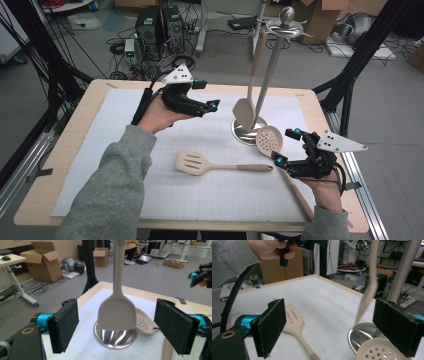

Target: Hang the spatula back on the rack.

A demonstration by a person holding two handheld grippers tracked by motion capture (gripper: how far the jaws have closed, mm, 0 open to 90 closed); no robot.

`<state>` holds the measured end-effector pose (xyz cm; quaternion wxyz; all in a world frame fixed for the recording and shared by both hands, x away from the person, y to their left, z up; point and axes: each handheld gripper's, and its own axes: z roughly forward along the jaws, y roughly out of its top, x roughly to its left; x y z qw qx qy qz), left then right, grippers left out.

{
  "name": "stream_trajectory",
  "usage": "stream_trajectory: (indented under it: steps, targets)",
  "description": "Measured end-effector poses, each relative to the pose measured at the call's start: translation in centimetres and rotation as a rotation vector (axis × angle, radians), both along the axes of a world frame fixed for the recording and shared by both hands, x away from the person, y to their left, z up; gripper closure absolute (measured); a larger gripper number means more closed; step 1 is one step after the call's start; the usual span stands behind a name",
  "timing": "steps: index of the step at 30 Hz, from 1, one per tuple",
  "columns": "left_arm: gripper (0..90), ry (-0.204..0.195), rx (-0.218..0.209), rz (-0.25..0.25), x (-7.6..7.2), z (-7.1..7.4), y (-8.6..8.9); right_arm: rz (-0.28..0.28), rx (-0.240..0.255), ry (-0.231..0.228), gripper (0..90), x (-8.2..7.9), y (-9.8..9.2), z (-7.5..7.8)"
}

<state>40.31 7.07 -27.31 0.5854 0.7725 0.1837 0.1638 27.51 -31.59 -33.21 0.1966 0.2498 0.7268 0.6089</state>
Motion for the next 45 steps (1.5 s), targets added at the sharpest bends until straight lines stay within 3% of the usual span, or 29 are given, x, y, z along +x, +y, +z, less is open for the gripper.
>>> stream_trajectory:
  steps: [3,5,8,17,31,37,45]
  targets:
    - [16.9,0.006,-0.003,0.011,-0.5,-0.3,1.3,-0.001,0.0,0.007,10.6,0.0,0.0,0.0]
    - [17.2,-0.019,0.008,0.03,-1.0,-0.6,2.0,-0.003,0.0,0.005,10.6,0.0,0.0,0.0]
    - [17.2,-0.024,-0.002,0.035,-2.1,-1.1,3.3,-0.004,0.0,0.005,10.6,0.1,0.0,0.0]
    - [16.9,-0.045,0.028,0.062,-4.3,-2.8,6.8,-0.004,-0.009,0.013,10.6,0.2,0.3,-0.1]
    - [16.9,-0.046,-0.013,0.148,-6.5,-4.7,12.5,0.0,-0.006,0.013,10.6,0.5,0.6,-0.2]
    - [15.5,-0.043,-0.06,0.169,-7.4,-5.6,14.9,0.002,-0.01,0.017,10.7,0.7,1.0,-0.2]
    - [15.4,-0.083,-0.038,0.223,-9.7,-6.5,16.9,0.006,-0.018,0.022,10.7,0.8,1.2,-0.3]
